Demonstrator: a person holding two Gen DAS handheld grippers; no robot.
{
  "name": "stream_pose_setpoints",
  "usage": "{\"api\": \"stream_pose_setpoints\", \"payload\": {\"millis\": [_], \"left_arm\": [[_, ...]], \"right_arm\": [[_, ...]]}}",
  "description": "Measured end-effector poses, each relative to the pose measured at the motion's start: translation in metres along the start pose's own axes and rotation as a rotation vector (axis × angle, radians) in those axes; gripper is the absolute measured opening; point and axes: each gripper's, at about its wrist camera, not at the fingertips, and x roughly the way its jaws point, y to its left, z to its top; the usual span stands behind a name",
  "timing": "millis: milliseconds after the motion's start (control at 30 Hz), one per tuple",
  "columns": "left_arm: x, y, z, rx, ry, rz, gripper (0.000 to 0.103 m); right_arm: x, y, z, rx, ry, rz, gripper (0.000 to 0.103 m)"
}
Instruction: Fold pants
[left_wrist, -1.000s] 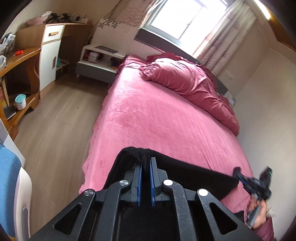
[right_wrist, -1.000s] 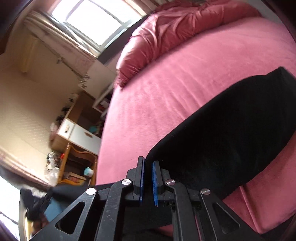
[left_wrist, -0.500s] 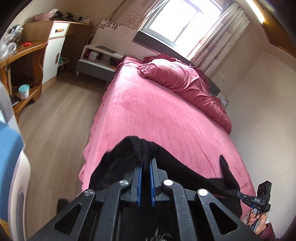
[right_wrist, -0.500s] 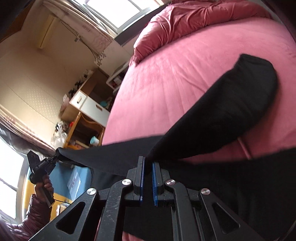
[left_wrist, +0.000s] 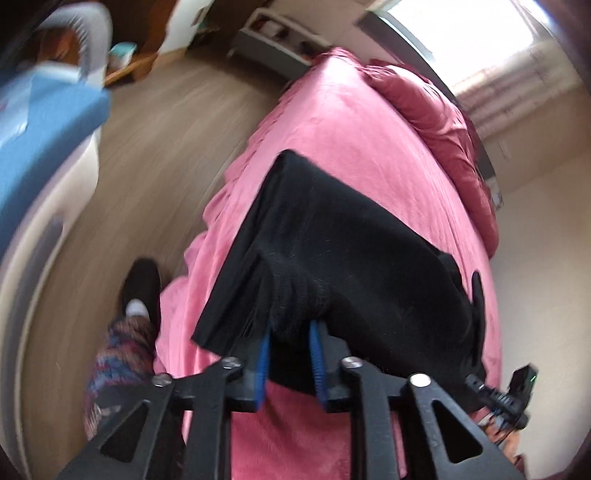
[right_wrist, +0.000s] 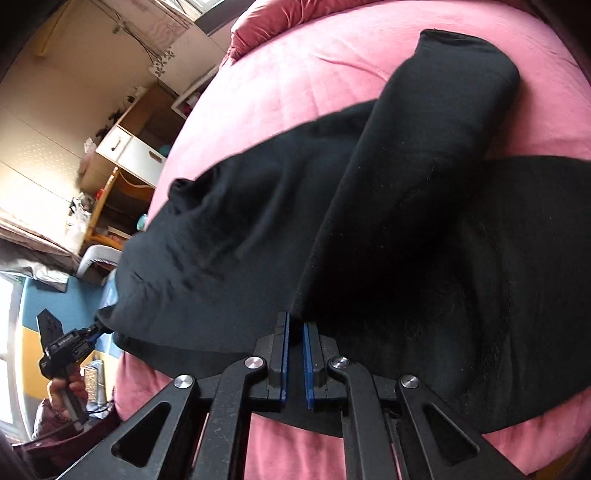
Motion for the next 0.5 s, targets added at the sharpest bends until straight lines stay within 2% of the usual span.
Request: {"api": "stream_pose_setpoints", "payload": {"millis": [200,267,433,500], "left_arm": [[-0.020,0.030,-0.012,-0.279,-0.017,-0.144,0.031],[-0.023,0.032,-0.013,-0.335,-0.027,-0.187,0.034],[-0.011,0.021,-0.007,-0.378,0.007,-0.248,0.037],[-0.001,0.017,0.000,-0.397,0.023,-0.225,0.043]], "right_arm": [[0.013,-0.001,-0.003,-0.016,0.007,-0.035,0.007],[0.016,-0.001,-0.003,-0.011,0.008,-0.038,0.007],[0.017,-0.008,-0.005,0.002,0.003,-0.033,0.007],[0.016,-0.008,-0.006,0.005,0.000,-0.033,0.007]]}}
